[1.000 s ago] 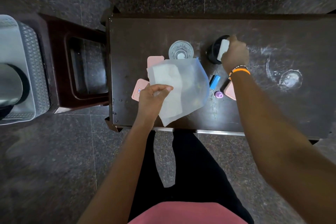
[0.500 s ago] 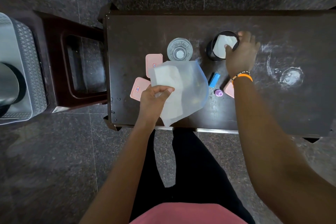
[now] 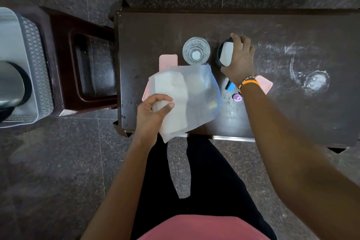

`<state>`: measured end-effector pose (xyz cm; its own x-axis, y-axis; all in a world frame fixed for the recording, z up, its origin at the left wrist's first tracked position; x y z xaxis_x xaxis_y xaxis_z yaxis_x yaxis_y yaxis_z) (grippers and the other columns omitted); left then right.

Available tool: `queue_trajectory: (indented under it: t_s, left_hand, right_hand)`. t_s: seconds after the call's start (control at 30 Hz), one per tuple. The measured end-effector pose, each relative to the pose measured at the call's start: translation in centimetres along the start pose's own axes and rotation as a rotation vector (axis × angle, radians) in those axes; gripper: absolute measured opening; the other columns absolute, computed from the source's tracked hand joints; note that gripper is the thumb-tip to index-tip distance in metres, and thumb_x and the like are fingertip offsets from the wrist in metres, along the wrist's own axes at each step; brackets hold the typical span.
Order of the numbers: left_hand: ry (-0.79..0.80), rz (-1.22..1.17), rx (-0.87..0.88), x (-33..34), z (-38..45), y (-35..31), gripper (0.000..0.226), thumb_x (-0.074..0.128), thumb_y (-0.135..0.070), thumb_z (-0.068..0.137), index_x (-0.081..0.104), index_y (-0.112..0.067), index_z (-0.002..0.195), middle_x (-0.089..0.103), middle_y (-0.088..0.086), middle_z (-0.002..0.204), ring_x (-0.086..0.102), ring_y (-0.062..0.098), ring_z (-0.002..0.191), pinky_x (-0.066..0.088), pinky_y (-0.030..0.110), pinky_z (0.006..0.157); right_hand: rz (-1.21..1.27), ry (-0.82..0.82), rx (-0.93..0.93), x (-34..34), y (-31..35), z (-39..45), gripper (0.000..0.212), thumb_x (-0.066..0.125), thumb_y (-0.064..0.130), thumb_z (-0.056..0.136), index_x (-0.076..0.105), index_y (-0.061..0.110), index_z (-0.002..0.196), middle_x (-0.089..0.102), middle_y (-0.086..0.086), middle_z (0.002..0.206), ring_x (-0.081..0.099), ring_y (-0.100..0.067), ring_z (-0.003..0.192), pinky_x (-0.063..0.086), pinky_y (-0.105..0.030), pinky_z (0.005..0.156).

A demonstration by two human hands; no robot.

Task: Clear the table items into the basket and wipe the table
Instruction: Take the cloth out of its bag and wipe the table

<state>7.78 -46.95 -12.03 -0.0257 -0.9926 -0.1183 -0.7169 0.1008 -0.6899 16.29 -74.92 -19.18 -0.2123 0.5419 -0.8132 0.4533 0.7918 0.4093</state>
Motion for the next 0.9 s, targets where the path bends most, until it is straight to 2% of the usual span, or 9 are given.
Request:
queue_trajectory:
  t_s: [0.2,0.3,0.37,0.43,0.5,0.6,0.73,0.83,0.9]
  left_hand:
    - [-0.014,-0.123,0.035,-1.1,-0.3,-0.1,0.029,0.061,0.005,0.081,0.058,-0.023,0.077,0.061,-0.007,0.098,0.058,0.017,0.092,0.051,0.037,0.075]
    - [-0.046,-0.238,0.027,-1.6,-0.5,0.1,0.027,0.060,0.003,0.083,0.058,-0.023,0.078,0.062,-0.009,0.101,0.062,0.010,0.090,0.056,0.029,0.067]
    - [-0.075,-0.323,0.020,-2.0,-0.5,0.4,0.027,0.060,0.001,0.083,0.057,-0.025,0.081,0.061,-0.010,0.106,0.063,0.009,0.092,0.057,0.030,0.068]
    - [-0.135,-0.407,0.012,-2.6,-0.5,0.9,0.032,0.061,0.002,0.083,0.053,-0.029,0.087,0.058,-0.010,0.112,0.061,0.011,0.097,0.058,0.032,0.071]
    - [-0.232,-0.509,-0.005,-3.3,-0.5,1.6,0.042,0.063,0.005,0.081,0.047,-0.031,0.096,0.054,-0.007,0.116,0.060,0.012,0.099,0.058,0.028,0.069]
    - [-0.331,-0.593,-0.053,-3.9,-0.9,2.7,0.060,0.068,0.007,0.076,0.036,-0.027,0.114,0.053,-0.004,0.116,0.058,0.013,0.100,0.058,0.024,0.064]
    - [-0.242,-0.628,-0.156,-4.6,-1.3,4.4,0.054,0.062,-0.020,0.087,0.035,-0.014,0.134,0.059,0.006,0.125,0.062,0.022,0.106,0.059,0.038,0.075]
    - [-0.171,-0.571,-0.272,-7.9,-0.7,5.5,0.062,0.040,-0.055,0.092,0.039,-0.012,0.137,0.066,0.010,0.114,0.066,0.026,0.101,0.056,0.046,0.081]
    - [-0.074,-0.415,-0.304,-9.8,-0.2,5.6,0.055,0.038,-0.055,0.092,0.037,-0.022,0.136,0.071,0.005,0.096,0.071,0.019,0.083,0.055,0.042,0.076]
  right_hand:
    - [0.010,0.091,-0.003,1.6,1.2,-0.2,0.095,0.074,0.017,0.072,0.017,0.016,0.148,0.019,-0.015,0.154,0.024,-0.039,0.136,0.027,-0.046,0.111]
    - [0.132,-0.077,0.074,-0.7,0.6,-2.5,0.089,0.072,0.021,0.072,0.023,0.012,0.145,0.027,-0.013,0.151,0.023,-0.032,0.140,0.017,-0.041,0.115]
    - [0.340,-0.306,0.188,-2.4,0.0,-6.5,0.062,0.064,0.018,0.079,0.038,0.003,0.133,0.045,-0.014,0.132,0.039,-0.029,0.125,0.024,-0.043,0.110]
    - [0.707,-0.380,0.377,-1.5,-1.0,-10.9,0.035,0.058,0.017,0.088,0.041,0.004,0.116,0.048,-0.006,0.099,0.048,-0.018,0.092,0.040,-0.040,0.091]
    - [1.145,-0.104,0.610,3.3,0.3,-14.4,0.032,0.054,0.028,0.093,0.031,0.016,0.112,0.045,0.002,0.088,0.046,-0.009,0.073,0.044,-0.026,0.070]
    - [1.505,0.342,0.659,8.0,5.5,-17.4,0.049,0.056,0.026,0.092,0.023,0.025,0.128,0.059,-0.002,0.116,0.061,-0.018,0.094,0.051,-0.032,0.084]
    - [1.479,0.195,0.506,6.4,7.0,-15.8,0.052,0.051,-0.014,0.085,0.028,0.016,0.120,0.051,-0.007,0.119,0.052,-0.023,0.112,0.050,-0.039,0.091]
    - [1.409,0.341,0.396,6.0,7.7,-15.3,0.054,0.047,-0.019,0.084,0.028,0.016,0.120,0.054,-0.006,0.112,0.055,-0.020,0.102,0.052,-0.033,0.088]
    - [1.307,0.492,0.326,6.2,8.4,-15.9,0.057,0.047,-0.019,0.084,0.028,0.014,0.127,0.055,-0.006,0.110,0.058,-0.016,0.095,0.056,-0.023,0.080]
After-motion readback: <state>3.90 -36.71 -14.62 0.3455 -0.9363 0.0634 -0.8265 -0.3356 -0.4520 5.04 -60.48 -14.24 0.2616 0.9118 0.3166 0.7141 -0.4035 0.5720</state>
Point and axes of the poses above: each hand's wrist, its own z-axis towards the middle knuckle, its own x-axis out of the palm, y = z × x, the point moved 10 cm from there along z, towards the middle knuckle
